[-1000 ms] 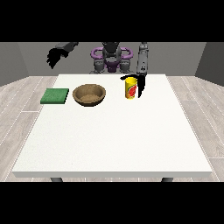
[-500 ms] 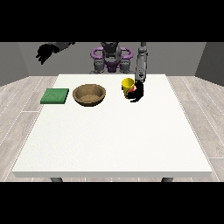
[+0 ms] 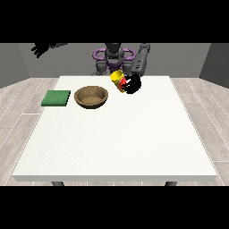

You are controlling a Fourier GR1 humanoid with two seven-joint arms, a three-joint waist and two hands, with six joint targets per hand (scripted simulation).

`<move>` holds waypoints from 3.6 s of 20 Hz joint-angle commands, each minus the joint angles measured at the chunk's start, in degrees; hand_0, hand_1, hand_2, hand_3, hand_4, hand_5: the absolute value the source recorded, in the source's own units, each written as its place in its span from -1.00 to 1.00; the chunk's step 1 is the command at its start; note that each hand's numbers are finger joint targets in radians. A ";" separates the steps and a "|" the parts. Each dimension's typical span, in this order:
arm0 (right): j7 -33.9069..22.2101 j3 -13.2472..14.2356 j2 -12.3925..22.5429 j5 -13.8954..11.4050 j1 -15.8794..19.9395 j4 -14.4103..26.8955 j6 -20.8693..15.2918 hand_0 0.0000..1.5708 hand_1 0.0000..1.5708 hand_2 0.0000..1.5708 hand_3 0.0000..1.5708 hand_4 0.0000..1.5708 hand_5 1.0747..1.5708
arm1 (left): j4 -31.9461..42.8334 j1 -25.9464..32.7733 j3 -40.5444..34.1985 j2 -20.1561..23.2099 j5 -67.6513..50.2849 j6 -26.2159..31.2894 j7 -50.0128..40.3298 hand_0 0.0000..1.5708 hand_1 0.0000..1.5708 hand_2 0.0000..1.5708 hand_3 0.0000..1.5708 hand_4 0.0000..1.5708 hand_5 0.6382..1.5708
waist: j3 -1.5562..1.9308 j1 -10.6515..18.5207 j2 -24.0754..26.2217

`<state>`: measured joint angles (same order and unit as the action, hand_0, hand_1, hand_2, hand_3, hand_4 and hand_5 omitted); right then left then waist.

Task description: Pick the cup and pour the ball into the bowl, then pick the bowl and place it on the pad

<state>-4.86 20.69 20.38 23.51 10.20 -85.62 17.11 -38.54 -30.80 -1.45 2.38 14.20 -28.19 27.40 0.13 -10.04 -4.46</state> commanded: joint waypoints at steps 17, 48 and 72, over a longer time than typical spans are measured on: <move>5.76 1.34 0.91 -1.87 -1.01 18.32 5.26 -1.00 -1.00 -1.00 -0.84 -0.11 0.96 | 12.59 -22.86 29.59 -2.32 42.84 -0.51 -48.24 0.70 0.70 1.00 1.00 0.88 0.92 | -0.02 3.14 9.93; 5.62 3.44 0.78 -4.49 5.99 24.29 -5.24 -1.00 -1.00 -1.00 -0.83 -0.01 0.95 | -16.69 -21.17 18.40 5.12 29.79 8.75 -49.19 -0.19 -0.19 0.19 -0.15 0.64 0.95 | -0.71 16.01 10.19; 23.85 4.45 -7.23 -5.79 11.03 40.41 -9.76 -1.00 -1.00 -1.00 -1.00 -0.22 0.94 | -30.96 -17.74 -18.69 23.90 -24.25 45.76 -38.85 -1.00 -1.00 -1.00 -1.00 0.25 0.96 | -0.07 24.18 -5.04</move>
<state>14.75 24.41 12.79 17.57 19.13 -50.07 6.58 -67.81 -49.59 -18.16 22.59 -7.32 14.11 -11.26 0.02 13.84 -7.27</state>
